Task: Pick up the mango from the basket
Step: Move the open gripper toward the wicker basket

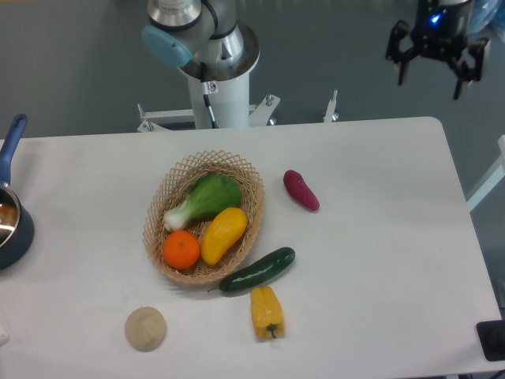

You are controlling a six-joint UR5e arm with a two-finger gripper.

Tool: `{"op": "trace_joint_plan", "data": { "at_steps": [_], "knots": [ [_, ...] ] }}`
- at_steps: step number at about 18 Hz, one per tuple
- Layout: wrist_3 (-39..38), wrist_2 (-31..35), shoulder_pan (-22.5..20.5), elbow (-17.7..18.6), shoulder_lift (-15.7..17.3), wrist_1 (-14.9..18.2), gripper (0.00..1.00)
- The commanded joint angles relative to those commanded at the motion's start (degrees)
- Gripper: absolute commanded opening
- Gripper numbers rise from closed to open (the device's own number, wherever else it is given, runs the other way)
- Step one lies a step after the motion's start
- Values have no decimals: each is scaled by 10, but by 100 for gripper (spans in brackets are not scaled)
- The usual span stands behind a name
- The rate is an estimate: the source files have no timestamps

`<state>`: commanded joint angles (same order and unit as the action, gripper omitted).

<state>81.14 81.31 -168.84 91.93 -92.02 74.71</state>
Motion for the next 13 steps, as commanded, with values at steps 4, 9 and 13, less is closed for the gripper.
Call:
{"op": "trace_joint_plan", "data": {
  "at_steps": [4,9,13],
  "knots": [
    [-59,-18,16,26,-10,-1,100],
    [-170,-18,54,55,-10,-28,100],
    [-264,-18,94,94,-15,-125,100]
  ]
}}
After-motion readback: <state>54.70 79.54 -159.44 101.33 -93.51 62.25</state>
